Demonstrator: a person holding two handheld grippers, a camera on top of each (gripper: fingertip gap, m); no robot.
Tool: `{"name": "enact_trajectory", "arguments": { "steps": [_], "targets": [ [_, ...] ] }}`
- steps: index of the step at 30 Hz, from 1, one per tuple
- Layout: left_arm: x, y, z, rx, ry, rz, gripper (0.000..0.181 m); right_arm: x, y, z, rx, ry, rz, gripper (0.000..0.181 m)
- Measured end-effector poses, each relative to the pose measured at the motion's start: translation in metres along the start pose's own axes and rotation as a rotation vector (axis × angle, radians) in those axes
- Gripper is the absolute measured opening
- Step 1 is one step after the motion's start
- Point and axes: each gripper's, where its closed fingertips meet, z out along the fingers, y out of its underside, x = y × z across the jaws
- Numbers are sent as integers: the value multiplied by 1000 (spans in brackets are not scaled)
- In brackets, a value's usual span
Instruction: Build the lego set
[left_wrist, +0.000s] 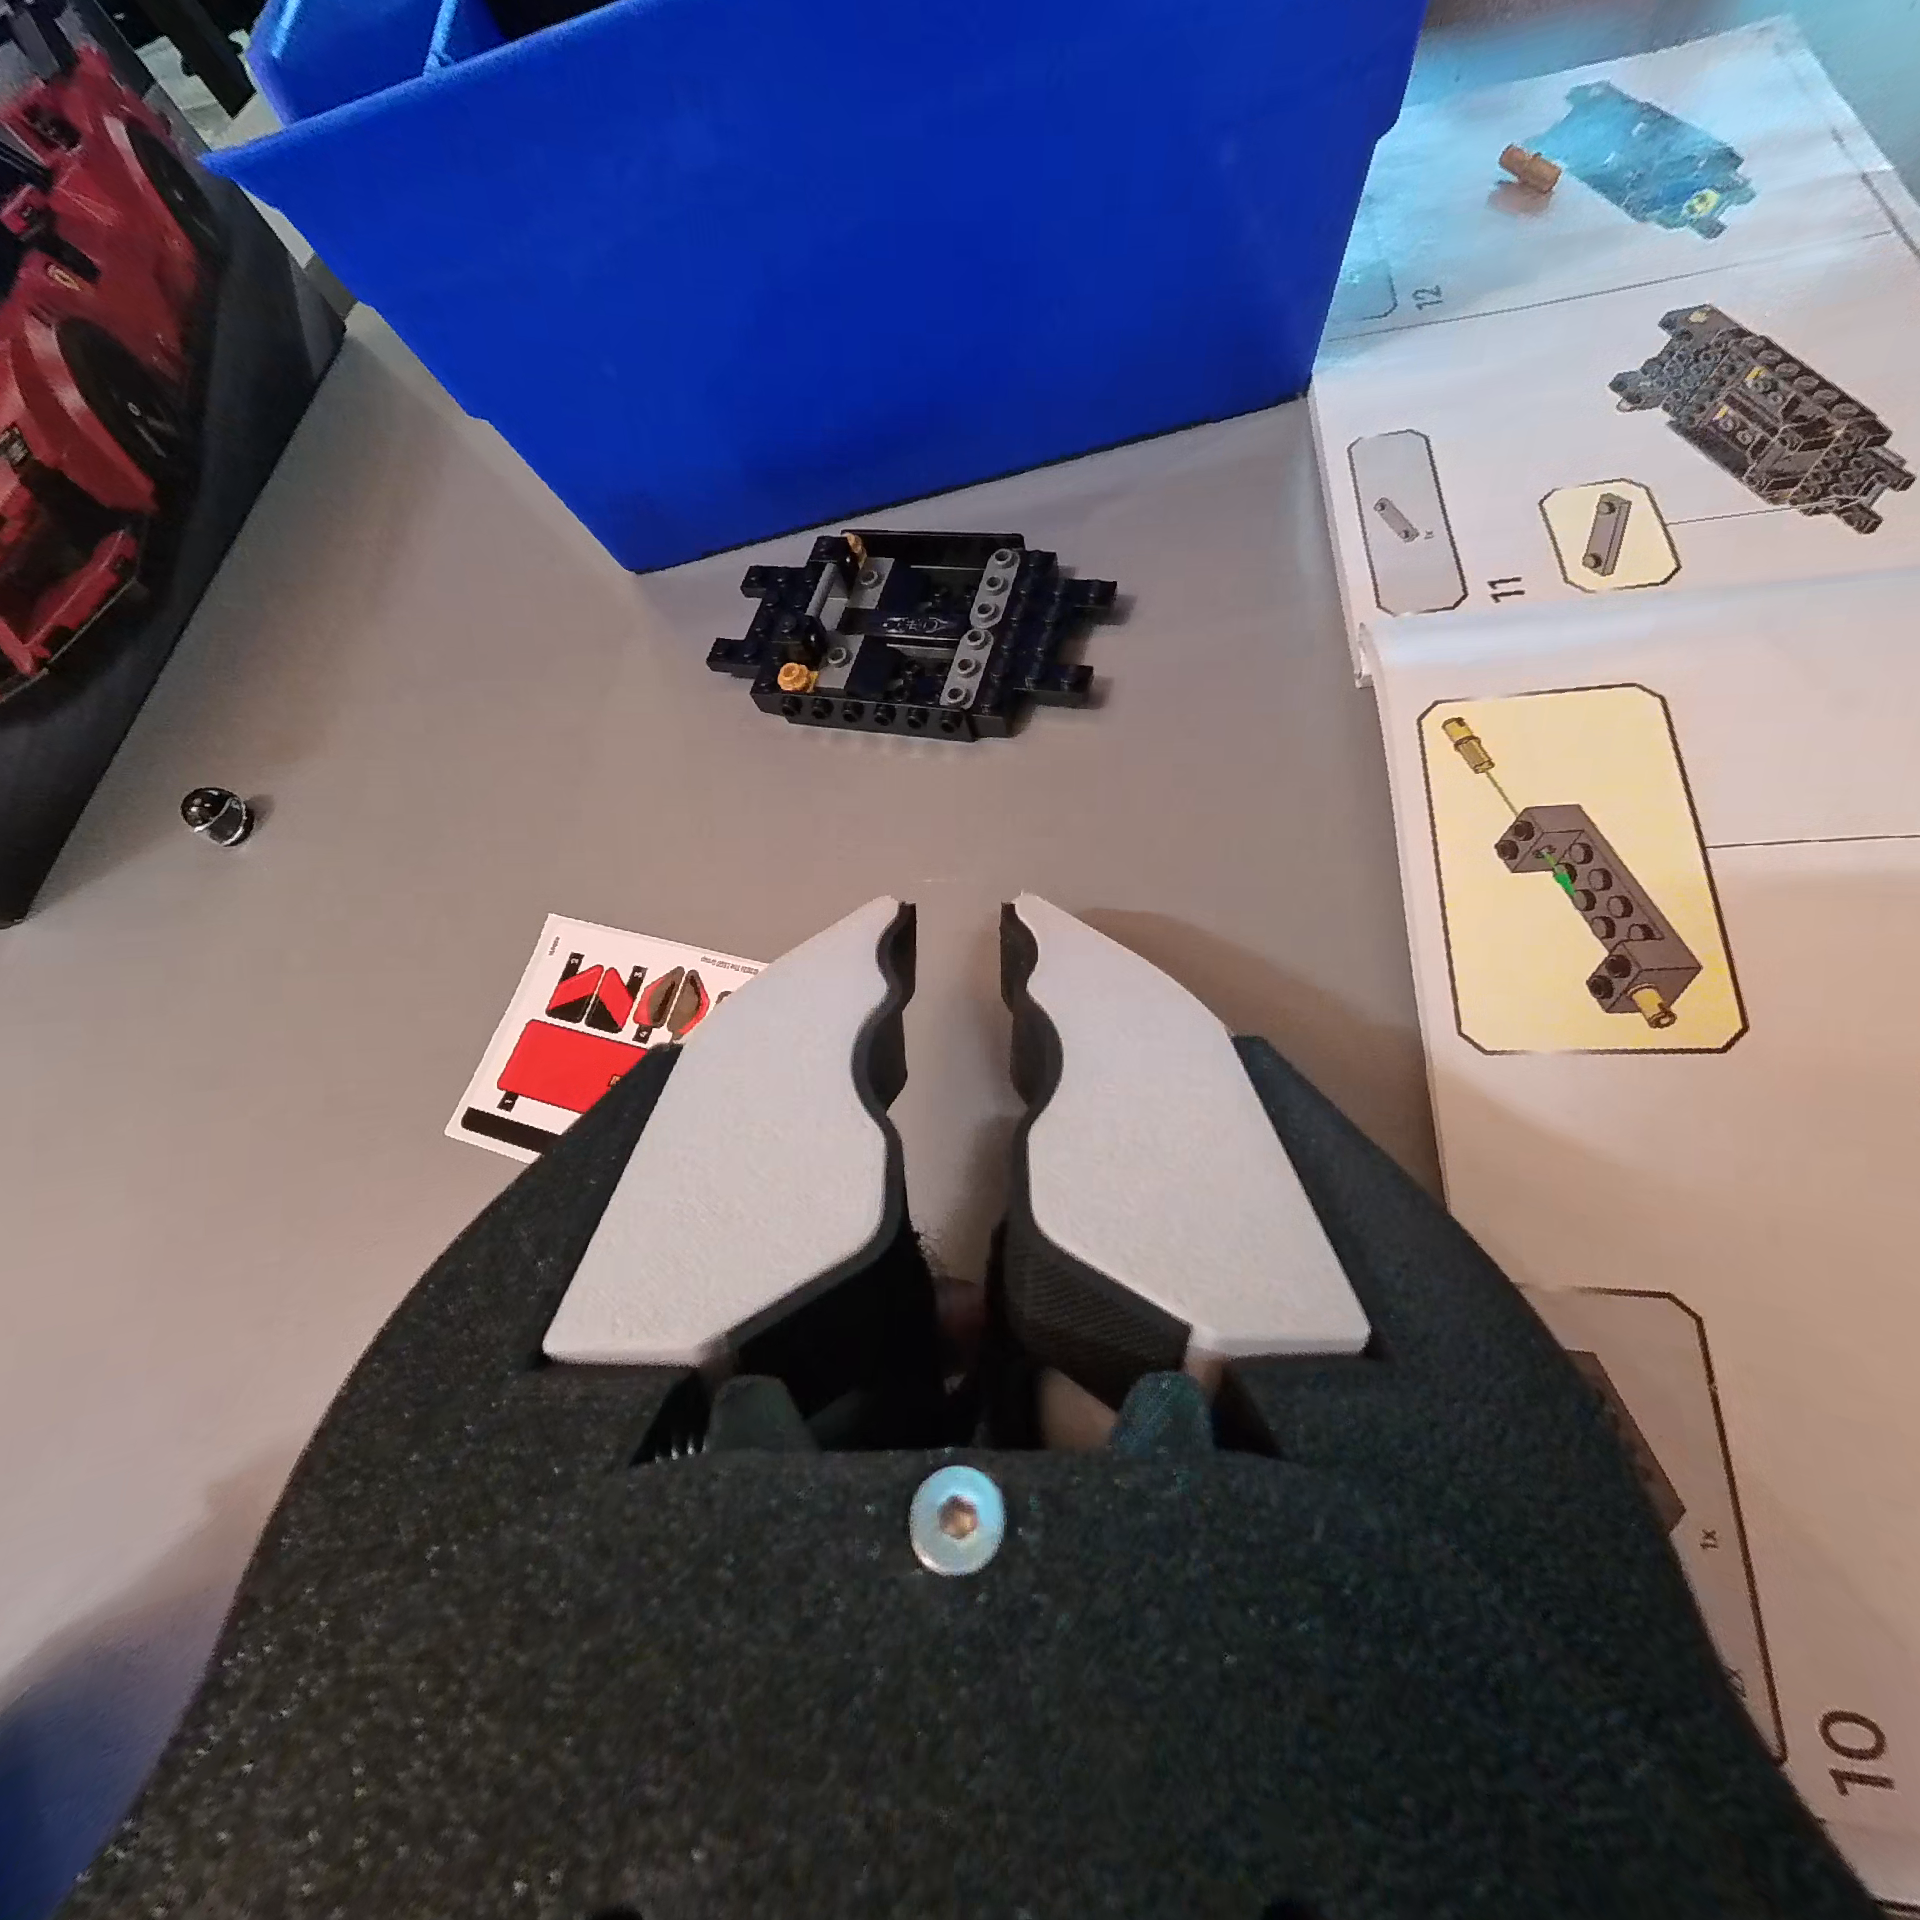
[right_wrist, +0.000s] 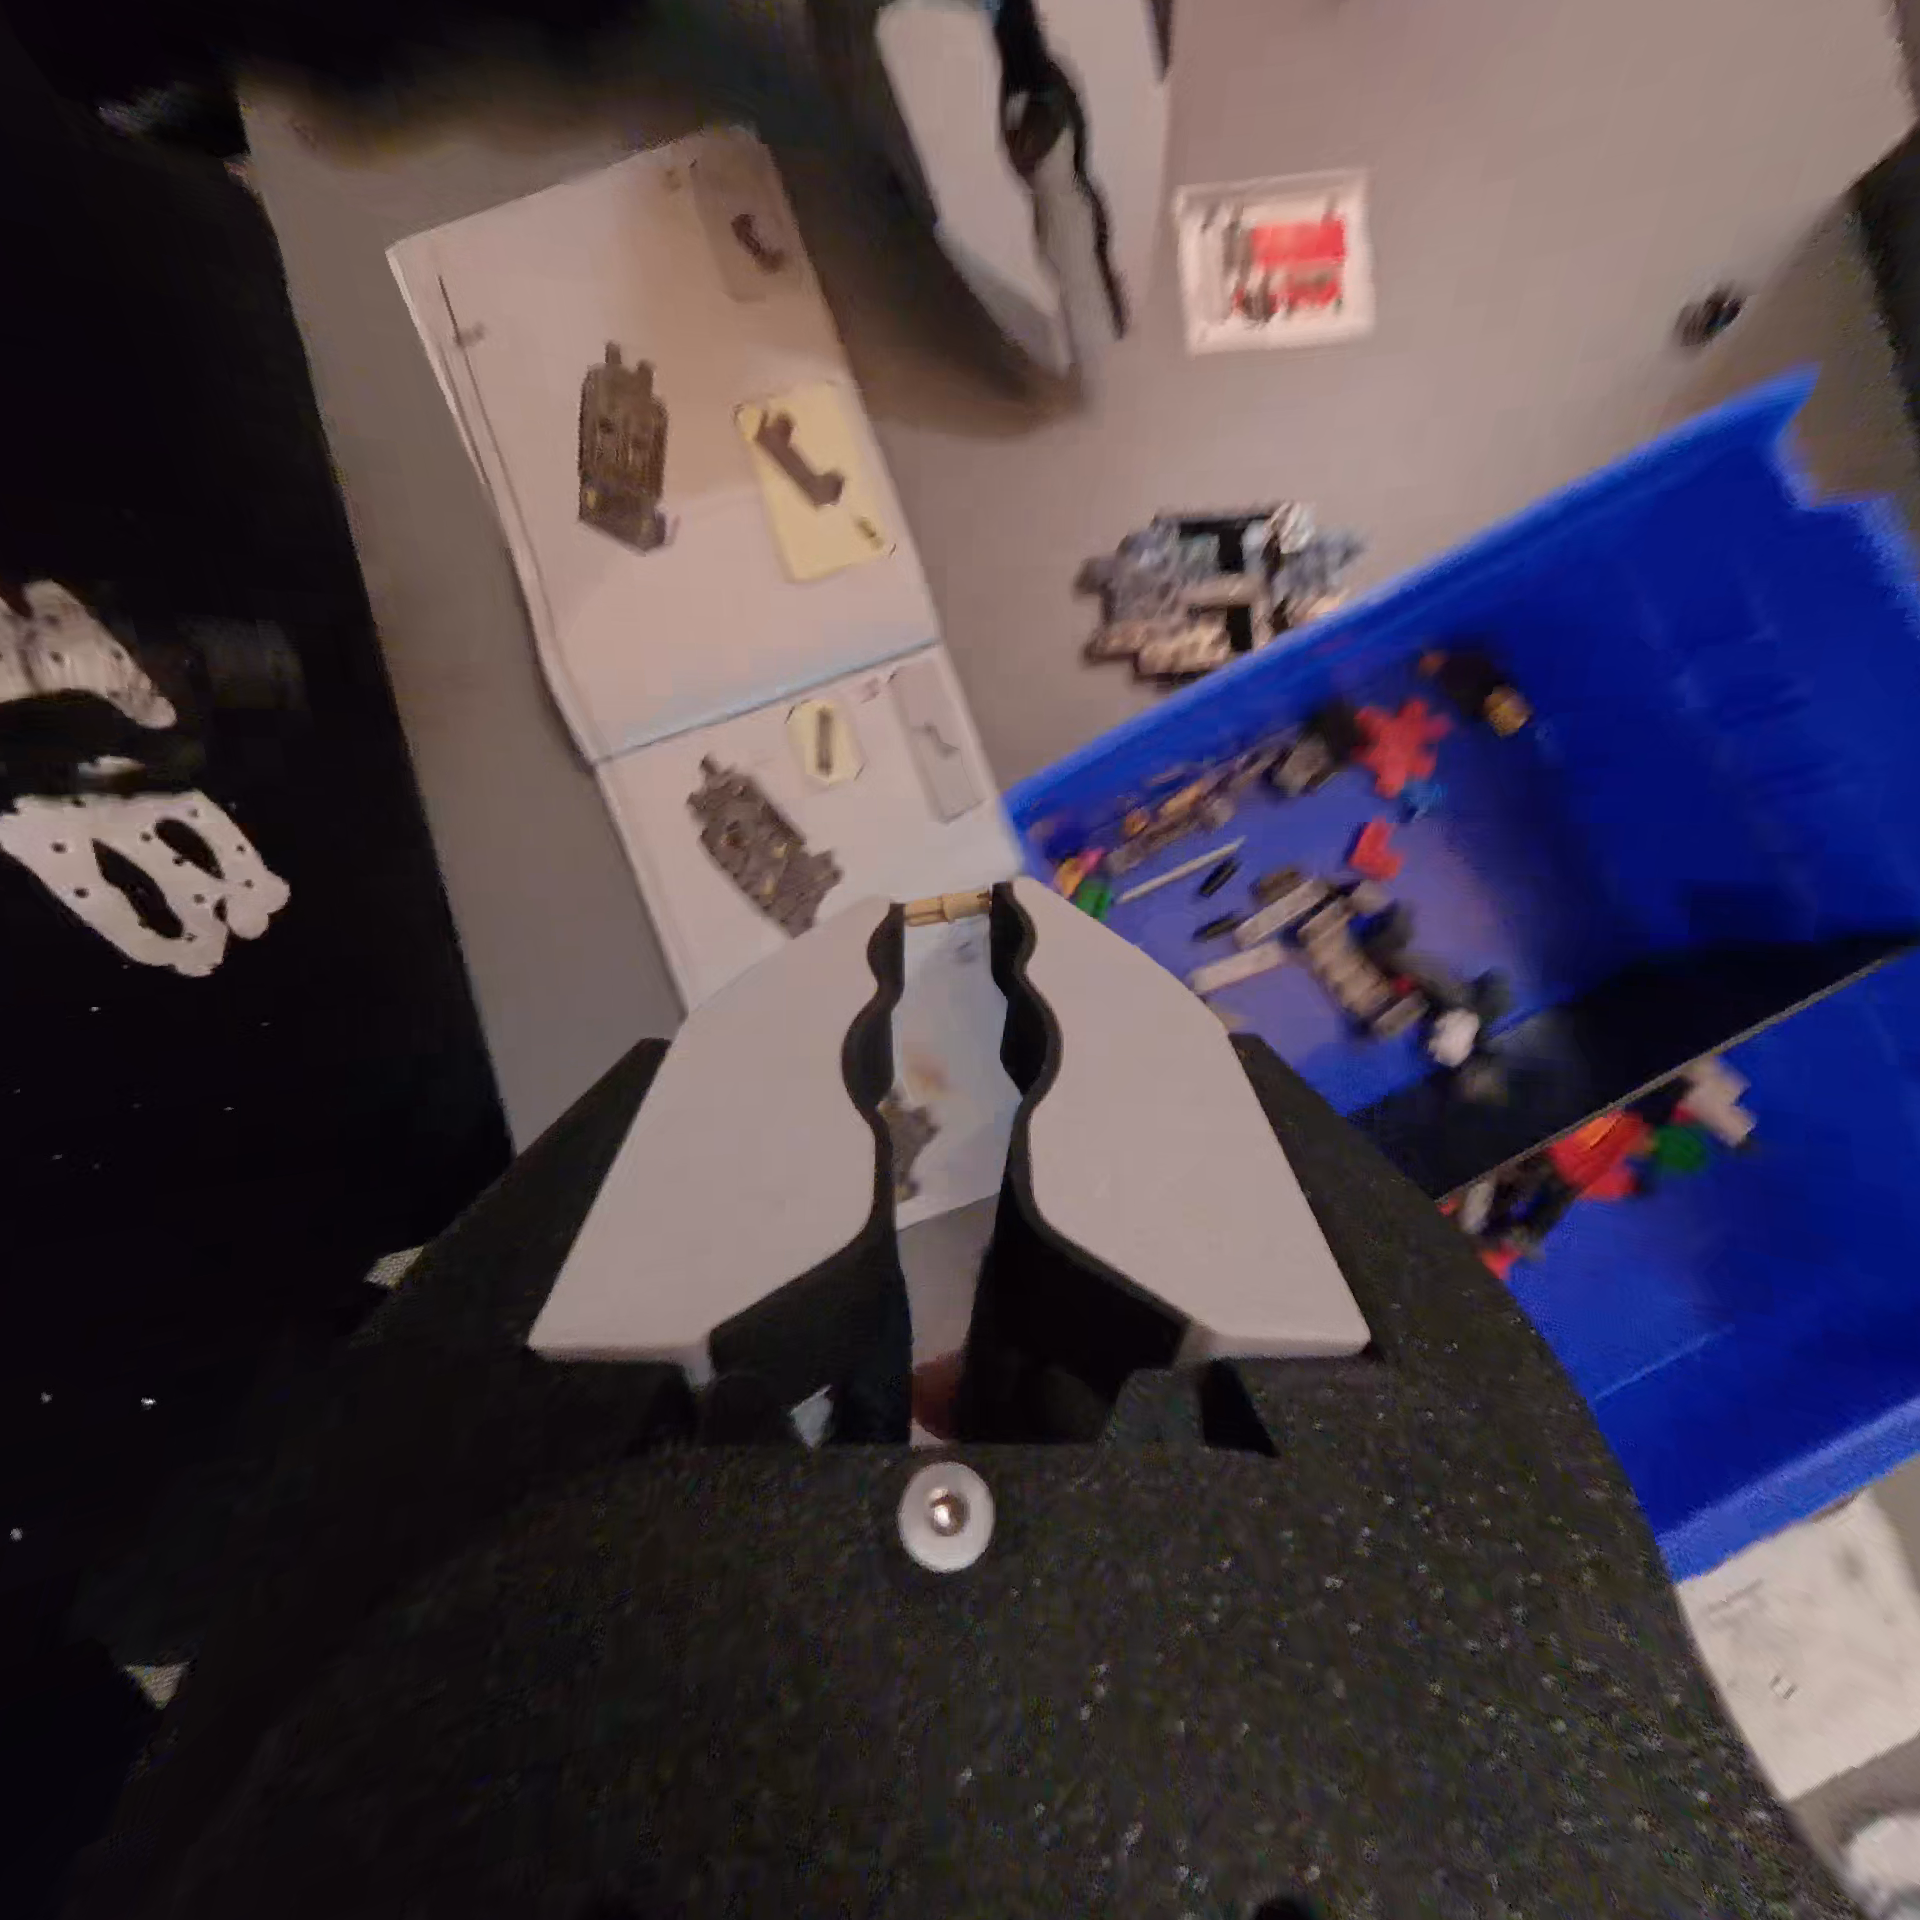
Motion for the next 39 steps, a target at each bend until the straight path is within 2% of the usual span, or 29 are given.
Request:
{"name": "enact_trajectory", "arguments": {
  "steps": [3,6,9,11,15,18,20,22,24,28,29,32,33,37,39],
  "targets": [
    [1,1,1,-8,1,8,15,-25,36,35,-51,95,111,16],
    [1,2,2,-18,-1,17,15,-31,65,76,-30,168,230,16],
    [1,1,1,-8,-3,18,15,-29,75,95,27,221,300,16],
    [1,0,0,-3,-4,15,15,-34,77,102,30,200,339,16],
    [1,0,1,-4,-3,16,16,-33,79,100,10,235,353,31],
    [1,1,1,-6,-4,18,16,-31,79,99,-12,254,339,34],
    [1,0,1,-2,-3,16,16,-36,75,101,-2,226,323,45],
    [1,0,0,3,-2,11,16,-38,70,105,19,209,322,46],
    [0,-1,0,9,-3,8,16,-38,67,104,31,219,301,62],
    [0,-1,-1,11,0,6,16,-39,57,101,95,210,278,78],
    [0,-1,-1,12,0,5,16,-37,53,98,132,225,269,76],
    [-1,-3,-2,23,-2,-9,16,-24,33,80,311,326,243,48],
    [-2,-3,-2,30,-4,-14,16,-19,26,73,379,354,251,45],
    [-3,-5,-4,47,-8,-19,16,-5,3,46,627,426,291,97],
    [-3,-5,-4,46,-8,-20,16,-5,0,45,653,404,307,111]
  ]
}}
